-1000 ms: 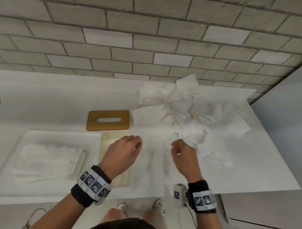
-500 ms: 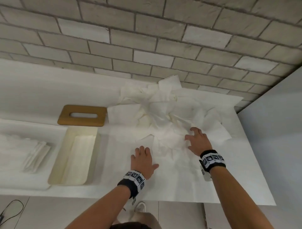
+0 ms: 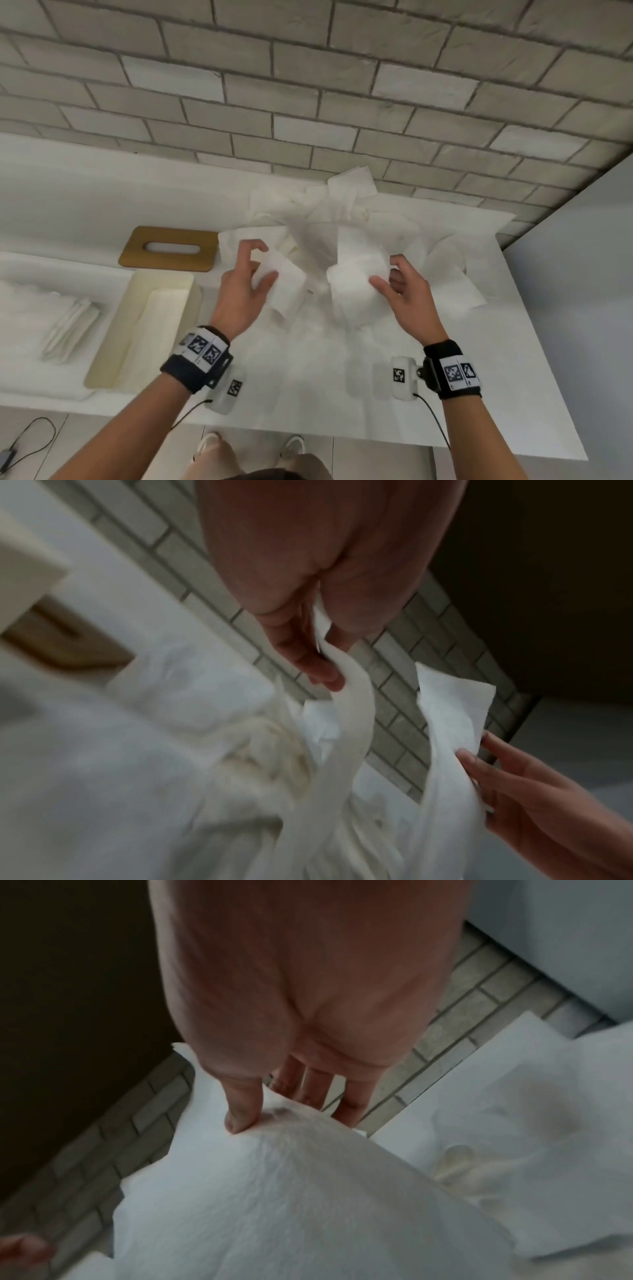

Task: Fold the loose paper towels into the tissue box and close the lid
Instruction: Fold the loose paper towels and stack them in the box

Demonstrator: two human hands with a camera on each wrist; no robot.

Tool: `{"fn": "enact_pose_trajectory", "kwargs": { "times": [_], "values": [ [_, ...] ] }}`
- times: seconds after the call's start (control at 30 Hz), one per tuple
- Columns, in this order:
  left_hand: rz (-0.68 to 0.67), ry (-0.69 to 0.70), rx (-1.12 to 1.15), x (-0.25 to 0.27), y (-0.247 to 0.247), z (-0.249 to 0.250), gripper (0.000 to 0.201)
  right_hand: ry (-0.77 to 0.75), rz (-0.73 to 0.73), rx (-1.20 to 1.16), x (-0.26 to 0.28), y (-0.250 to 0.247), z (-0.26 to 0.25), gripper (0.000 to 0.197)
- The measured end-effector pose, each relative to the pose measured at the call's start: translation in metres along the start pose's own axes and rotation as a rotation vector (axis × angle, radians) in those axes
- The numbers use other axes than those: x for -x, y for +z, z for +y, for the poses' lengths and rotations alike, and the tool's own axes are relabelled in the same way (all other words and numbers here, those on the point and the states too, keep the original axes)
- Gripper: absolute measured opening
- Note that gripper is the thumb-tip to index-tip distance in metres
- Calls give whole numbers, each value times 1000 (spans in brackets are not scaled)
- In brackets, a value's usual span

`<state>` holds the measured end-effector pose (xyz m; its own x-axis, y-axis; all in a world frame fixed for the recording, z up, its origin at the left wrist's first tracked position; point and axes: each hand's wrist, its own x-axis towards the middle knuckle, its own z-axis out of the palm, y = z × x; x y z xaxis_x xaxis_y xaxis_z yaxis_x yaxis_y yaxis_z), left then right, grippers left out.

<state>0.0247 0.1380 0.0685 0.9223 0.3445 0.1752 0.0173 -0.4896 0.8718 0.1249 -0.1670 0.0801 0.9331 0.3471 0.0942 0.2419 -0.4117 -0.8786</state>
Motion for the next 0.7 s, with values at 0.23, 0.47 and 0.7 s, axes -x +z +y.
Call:
{"fn": "enact_pose_trajectory", "kwargs": {
  "times": [0.23,0.47,0.7],
  "values": [
    [-165,87,-91,-22,-68,31,37,0,-85,-305,15,55,-74,14],
    [-398,-94,367,-3,-124,48,37,-51,24,-294,20,133,-136,36],
    [-273,53,104,1,-172,3,20,-215,-12,-23,24,198,-185,40]
  ]
}}
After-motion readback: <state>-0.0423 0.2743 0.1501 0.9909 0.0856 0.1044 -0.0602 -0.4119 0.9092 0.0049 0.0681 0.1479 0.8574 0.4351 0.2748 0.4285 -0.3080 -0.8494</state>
